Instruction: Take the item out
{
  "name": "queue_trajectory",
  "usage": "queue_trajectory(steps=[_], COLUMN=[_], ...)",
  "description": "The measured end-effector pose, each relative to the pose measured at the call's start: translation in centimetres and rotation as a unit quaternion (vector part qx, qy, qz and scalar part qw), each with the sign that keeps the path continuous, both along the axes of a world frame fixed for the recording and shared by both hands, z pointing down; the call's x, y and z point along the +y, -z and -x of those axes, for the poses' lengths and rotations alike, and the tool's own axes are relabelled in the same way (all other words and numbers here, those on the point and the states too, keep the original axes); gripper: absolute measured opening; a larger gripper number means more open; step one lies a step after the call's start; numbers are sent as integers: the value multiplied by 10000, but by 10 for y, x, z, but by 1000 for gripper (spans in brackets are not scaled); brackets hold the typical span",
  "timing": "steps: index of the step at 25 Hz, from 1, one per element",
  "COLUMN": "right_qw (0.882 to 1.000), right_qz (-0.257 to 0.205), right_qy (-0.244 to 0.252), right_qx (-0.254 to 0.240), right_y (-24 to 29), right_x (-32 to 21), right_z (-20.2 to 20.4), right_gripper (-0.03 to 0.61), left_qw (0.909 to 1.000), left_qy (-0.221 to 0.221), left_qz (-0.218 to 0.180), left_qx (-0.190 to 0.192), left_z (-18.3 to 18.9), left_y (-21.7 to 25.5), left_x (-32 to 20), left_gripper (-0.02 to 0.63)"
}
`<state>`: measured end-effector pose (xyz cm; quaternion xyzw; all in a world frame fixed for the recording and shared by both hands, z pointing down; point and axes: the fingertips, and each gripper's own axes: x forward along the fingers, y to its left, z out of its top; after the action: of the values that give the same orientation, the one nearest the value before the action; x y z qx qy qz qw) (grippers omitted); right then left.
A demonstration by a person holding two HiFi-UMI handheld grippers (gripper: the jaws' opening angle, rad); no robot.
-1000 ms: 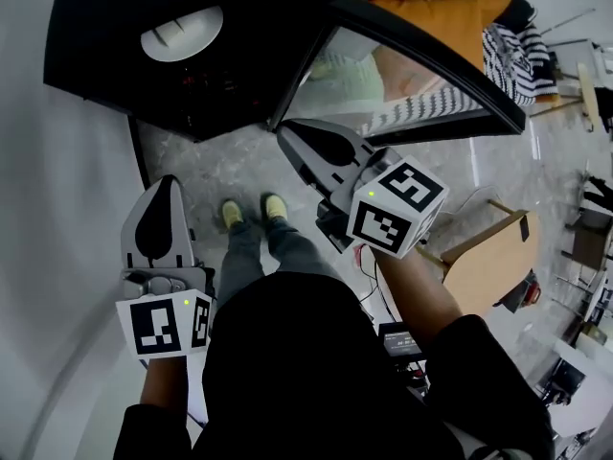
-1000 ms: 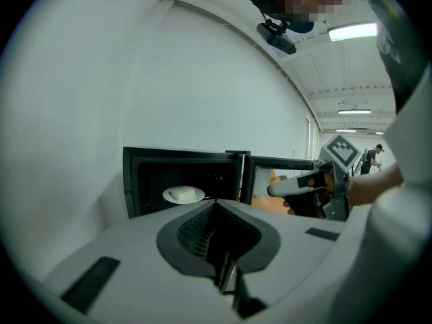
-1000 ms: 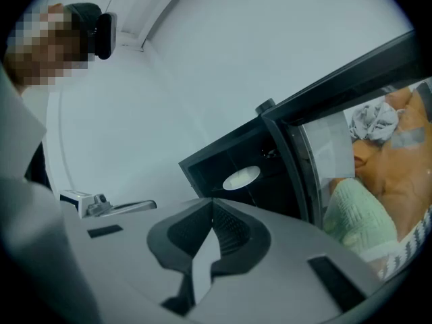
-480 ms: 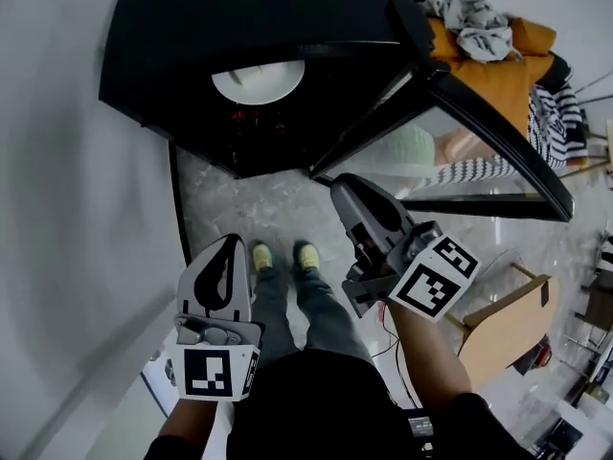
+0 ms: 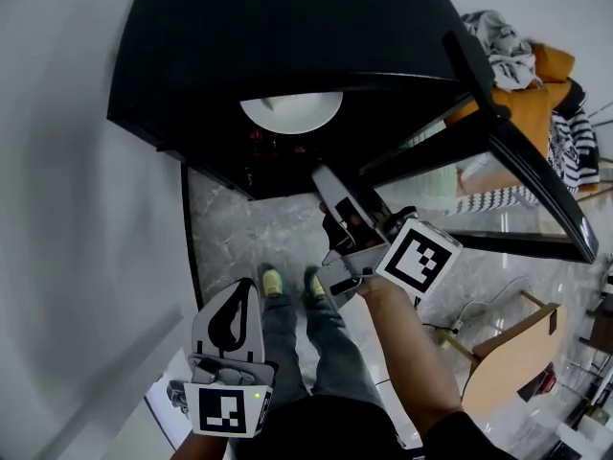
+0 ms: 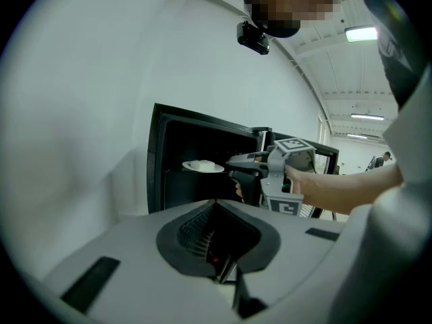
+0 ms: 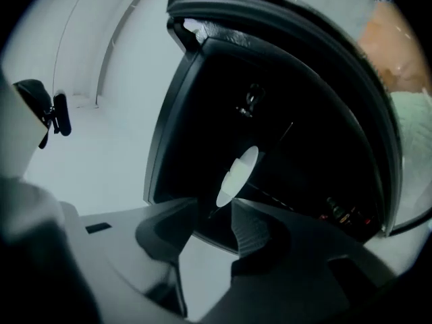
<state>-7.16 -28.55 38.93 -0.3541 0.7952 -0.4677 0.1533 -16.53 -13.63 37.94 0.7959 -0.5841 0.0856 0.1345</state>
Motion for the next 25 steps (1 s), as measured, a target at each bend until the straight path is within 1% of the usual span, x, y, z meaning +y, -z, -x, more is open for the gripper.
queue_trajectory(steps=[2, 5, 8, 9, 11, 14, 15, 18, 19, 25], right_qw=[9999, 9992, 9974, 9965, 9950, 9929, 9923, 9901, 9892, 9853], right_qz=[155, 362, 575, 628, 716, 814, 834, 925, 963, 1094], right_qy=[0, -131, -231, -243, -266, -318, -342, -429, -452, -531], right_qx=[-72, -63, -367, -489, -647, -808, -848, -967, -1013, -1198], right_y=[-10, -23, -31, -32, -36, -39, -39, -42, -43, -46], right_x=[-10, -24, -36, -39, -45, -53, -55, -61, -64, -75], right_z=[9, 12, 16, 17, 20, 23, 24, 23, 23, 25], right_gripper=[183, 184, 190, 196, 202, 204, 202, 202, 202, 202], left_qw=[10000, 9996, 9968, 9962, 9964, 9988, 9988, 9962, 9957, 9961], left_qy=[26, 107, 265, 293, 294, 181, 166, 218, 217, 160], left_qz=[16, 260, 683, 753, 741, 446, 452, 780, 826, 814], left_qx=[10, 54, 306, 334, 285, 48, 52, 311, 346, 288], left_z=[3, 8, 13, 15, 19, 23, 22, 16, 14, 16], left_y=[-2, -9, -20, -23, -26, -26, -27, -33, -34, -38], left_x=[2, 6, 9, 10, 8, 2, 1, 3, 3, 0], left_gripper=[9, 11, 11, 9, 11, 9, 9, 9, 9, 9])
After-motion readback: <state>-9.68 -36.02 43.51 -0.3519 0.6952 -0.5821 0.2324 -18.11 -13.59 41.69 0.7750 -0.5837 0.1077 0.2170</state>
